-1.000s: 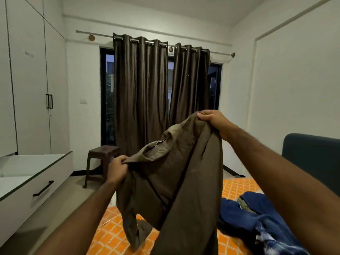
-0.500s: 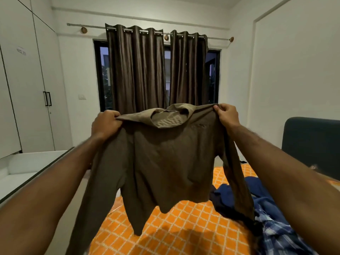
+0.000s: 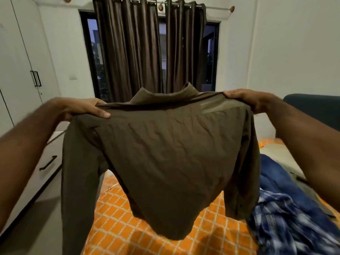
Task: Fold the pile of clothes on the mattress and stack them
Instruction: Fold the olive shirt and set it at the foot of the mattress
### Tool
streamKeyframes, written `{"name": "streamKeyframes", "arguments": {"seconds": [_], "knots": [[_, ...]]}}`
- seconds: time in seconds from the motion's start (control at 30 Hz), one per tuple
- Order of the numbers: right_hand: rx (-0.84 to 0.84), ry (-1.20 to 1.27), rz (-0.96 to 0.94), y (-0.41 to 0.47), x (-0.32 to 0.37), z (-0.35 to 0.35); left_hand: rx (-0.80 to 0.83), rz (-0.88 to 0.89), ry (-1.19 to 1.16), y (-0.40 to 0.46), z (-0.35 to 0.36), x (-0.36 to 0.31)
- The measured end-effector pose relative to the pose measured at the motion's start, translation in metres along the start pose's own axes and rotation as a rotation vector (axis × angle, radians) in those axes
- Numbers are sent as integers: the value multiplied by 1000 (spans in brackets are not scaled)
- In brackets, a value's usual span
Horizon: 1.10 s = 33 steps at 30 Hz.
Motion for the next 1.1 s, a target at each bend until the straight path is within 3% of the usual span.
{"name": "streamKeyframes", "arguments": {"seconds": [0.17, 0.37, 0.43, 0.6, 0.67, 0.77, 0.87, 0.97, 1.1], "knots": [[24, 22, 10, 35, -23, 7, 62, -90, 2, 16, 1, 27], [-167, -323, -50, 133, -97, 44, 66, -96, 574, 91, 20, 114], [-214, -482, -37, 169, -125, 64, 72, -101, 737, 117, 33, 154], [-403, -1149, -39, 257, -208, 103, 26, -142, 847, 185, 71, 251], [-440, -1285, -40, 281, -235, 120, 3, -186, 862, 215, 79, 292], [-500, -1171, 100, 321, -271, 132, -156, -229, 830, 247, 85, 339], [-581, -799, 187, 375, -315, 142, -352, -155, 854, 283, 99, 384], [-510, -492, 110, 415, -353, 163, -546, -148, 849, 307, 113, 421], [-273, -651, -42, 401, -406, 204, -413, -159, 854, 299, 163, 468]]}}
Point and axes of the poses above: each hand's wrist, its own y-axis towards the middle knuckle, its own z-axis out of the palm, x = y × z, the point moved 3 cm from there along y, towards the middle knuckle, and after that the axes turned 7 degrees about z, right-handed, at the moved point
